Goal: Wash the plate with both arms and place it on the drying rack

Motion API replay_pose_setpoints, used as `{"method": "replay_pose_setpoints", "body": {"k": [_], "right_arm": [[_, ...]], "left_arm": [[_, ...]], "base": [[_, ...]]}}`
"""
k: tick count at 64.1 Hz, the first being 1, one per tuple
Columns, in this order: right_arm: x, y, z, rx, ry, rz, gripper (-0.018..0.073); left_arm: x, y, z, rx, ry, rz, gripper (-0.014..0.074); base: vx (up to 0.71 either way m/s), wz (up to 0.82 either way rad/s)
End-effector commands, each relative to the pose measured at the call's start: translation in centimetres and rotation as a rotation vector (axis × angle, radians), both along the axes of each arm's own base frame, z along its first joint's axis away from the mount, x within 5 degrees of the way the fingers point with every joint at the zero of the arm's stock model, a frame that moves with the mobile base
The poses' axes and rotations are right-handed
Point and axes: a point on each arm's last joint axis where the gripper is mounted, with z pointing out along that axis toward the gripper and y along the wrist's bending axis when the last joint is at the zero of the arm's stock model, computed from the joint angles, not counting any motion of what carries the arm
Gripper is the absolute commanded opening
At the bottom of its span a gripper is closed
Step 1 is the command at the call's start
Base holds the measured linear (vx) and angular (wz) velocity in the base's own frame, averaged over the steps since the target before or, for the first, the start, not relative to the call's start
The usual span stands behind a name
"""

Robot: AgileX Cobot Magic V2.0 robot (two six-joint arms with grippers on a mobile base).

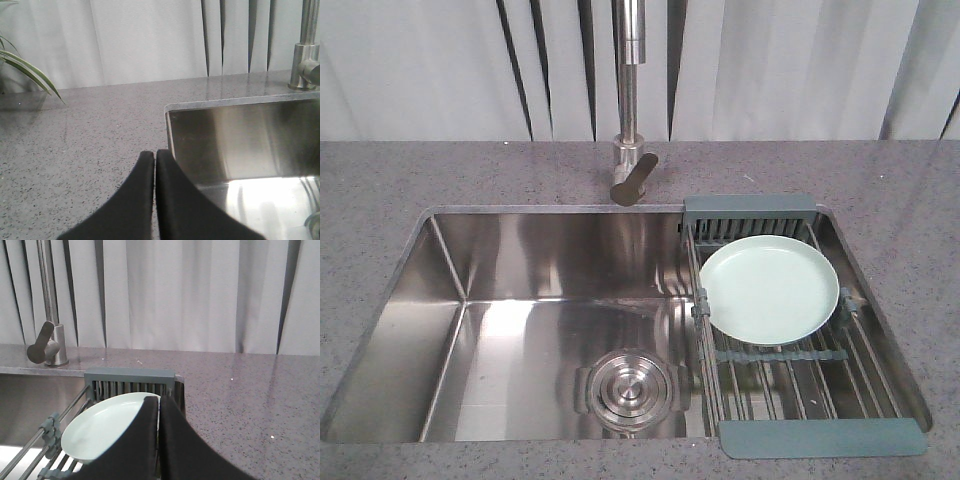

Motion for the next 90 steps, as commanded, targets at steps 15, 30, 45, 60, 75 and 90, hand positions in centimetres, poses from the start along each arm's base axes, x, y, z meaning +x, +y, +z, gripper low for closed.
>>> {"method": "replay_pose_setpoints", "body": {"k": [15,30,45,60,75,90], "right_arm": [[-0.15,0.00,0.76,0.003,-0.095,-0.001,-0.0006],[-0.15,0.00,0.76,0.004,-0.095,-0.001,-0.0006],[-0.15,0.00,0.76,0.004,-0.095,-0.001,-0.0006],[-0.15,0.00,0.76,0.004,-0.095,-0.001,-0.0006],[-0.15,0.00,0.76,0.004,-0.095,-0.001,-0.0006],[-0.15,0.00,0.76,0.004,-0.095,-0.001,-0.0006]], "left_arm": [[-0.03,-0.05,0.15,-0.008,-0.073,-0.005,-0.0006],[-0.03,-0.05,0.15,-0.008,-0.073,-0.005,-0.0006],[-0.03,-0.05,0.15,-0.008,-0.073,-0.005,-0.0006],[-0.03,-0.05,0.15,-0.008,-0.073,-0.005,-0.0006],[-0.03,-0.05,0.15,-0.008,-0.073,-0.005,-0.0006],[-0.03,-0.05,0.15,-0.008,-0.073,-0.005,-0.0006]], "base": [[0.00,0.00],[0.00,0.00],[0.00,0.00],[0.00,0.00],[0.00,0.00],[0.00,0.00]]}}
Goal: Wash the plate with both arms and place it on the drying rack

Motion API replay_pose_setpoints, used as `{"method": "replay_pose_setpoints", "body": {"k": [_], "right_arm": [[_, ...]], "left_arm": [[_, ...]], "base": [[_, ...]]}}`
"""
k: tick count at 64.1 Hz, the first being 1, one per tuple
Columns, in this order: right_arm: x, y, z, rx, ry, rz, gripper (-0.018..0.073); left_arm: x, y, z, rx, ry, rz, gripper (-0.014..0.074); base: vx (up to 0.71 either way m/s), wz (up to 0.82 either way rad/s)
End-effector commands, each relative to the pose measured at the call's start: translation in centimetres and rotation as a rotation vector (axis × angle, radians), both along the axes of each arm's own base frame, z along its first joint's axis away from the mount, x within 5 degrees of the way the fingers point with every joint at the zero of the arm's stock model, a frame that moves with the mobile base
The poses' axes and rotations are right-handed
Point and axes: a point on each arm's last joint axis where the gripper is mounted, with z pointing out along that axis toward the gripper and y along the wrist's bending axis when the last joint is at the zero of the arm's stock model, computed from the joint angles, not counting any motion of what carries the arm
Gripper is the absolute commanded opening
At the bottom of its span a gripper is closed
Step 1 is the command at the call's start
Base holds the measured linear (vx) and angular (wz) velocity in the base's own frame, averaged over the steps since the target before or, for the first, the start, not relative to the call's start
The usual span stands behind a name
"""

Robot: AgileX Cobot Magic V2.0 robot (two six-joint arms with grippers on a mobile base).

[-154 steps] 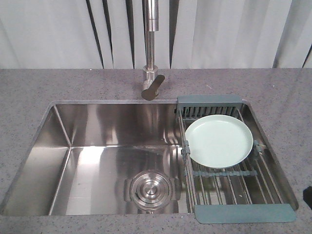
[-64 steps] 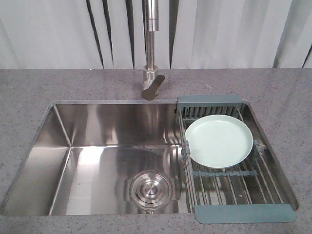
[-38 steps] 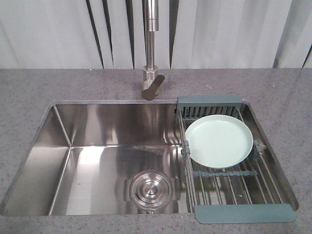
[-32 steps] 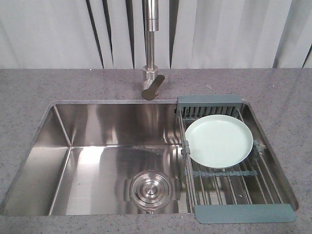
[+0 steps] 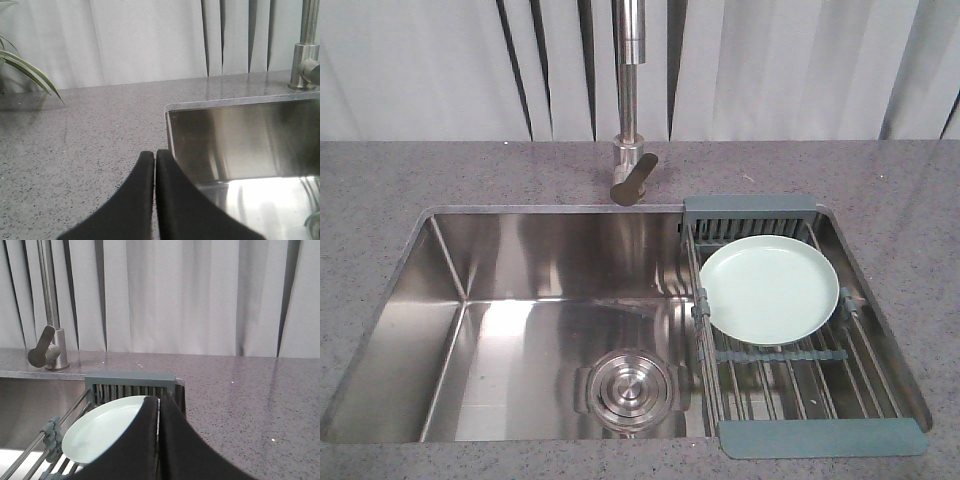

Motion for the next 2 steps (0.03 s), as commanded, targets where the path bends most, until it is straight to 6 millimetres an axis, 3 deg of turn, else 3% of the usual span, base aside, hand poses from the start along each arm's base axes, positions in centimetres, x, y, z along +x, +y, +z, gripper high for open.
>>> {"method": "replay_pose_setpoints", "body": {"k": [1,2], "right_arm": [[-0.15,0.00,0.66,-0.001,-0.085,-0.001,-0.0006],[-0.15,0.00,0.66,-0.001,-0.085,-0.001,-0.0006]], "left_arm": [[-0.03,-0.05,0.15,-0.008,-0.073,-0.005,-0.0006],[-0.03,-0.05,0.15,-0.008,-0.073,-0.005,-0.0006]], "base": [[0.00,0.00],[0.00,0.00]]}}
